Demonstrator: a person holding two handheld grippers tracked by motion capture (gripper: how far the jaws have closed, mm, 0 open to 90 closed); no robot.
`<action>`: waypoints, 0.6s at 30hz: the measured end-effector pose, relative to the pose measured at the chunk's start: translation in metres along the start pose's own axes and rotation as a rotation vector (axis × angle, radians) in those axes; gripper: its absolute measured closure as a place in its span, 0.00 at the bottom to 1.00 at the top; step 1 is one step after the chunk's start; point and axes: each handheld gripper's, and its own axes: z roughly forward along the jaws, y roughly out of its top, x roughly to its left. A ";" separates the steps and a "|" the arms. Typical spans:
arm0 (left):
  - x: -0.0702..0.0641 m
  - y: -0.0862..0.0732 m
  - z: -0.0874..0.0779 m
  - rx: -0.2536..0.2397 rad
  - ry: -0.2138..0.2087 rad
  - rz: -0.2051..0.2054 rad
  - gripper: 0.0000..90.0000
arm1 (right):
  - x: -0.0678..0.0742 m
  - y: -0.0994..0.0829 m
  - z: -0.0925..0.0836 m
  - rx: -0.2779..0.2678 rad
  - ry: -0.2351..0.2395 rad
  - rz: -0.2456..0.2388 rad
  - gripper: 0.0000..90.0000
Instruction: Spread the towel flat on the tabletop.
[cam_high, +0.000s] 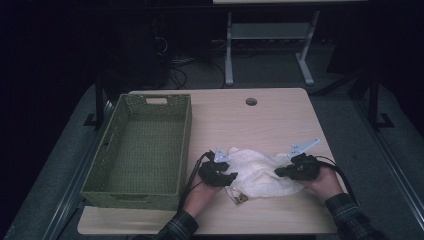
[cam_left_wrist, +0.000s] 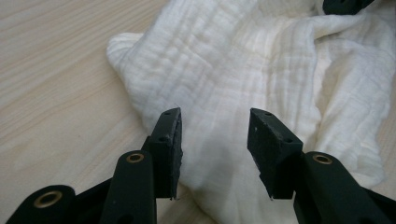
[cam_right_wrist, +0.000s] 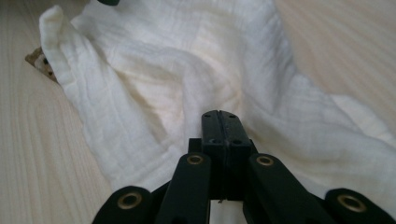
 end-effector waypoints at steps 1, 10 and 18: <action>0.001 0.001 0.000 -0.005 0.004 -0.004 0.60 | 0.000 0.001 -0.001 -0.014 -0.007 -0.005 0.96; 0.012 0.022 0.005 -0.041 0.037 -0.021 0.58 | -0.012 0.016 -0.009 -0.088 -0.045 0.022 0.80; 0.019 0.050 0.032 -0.025 0.037 0.004 0.57 | -0.023 0.020 0.004 -0.058 -0.052 0.029 0.77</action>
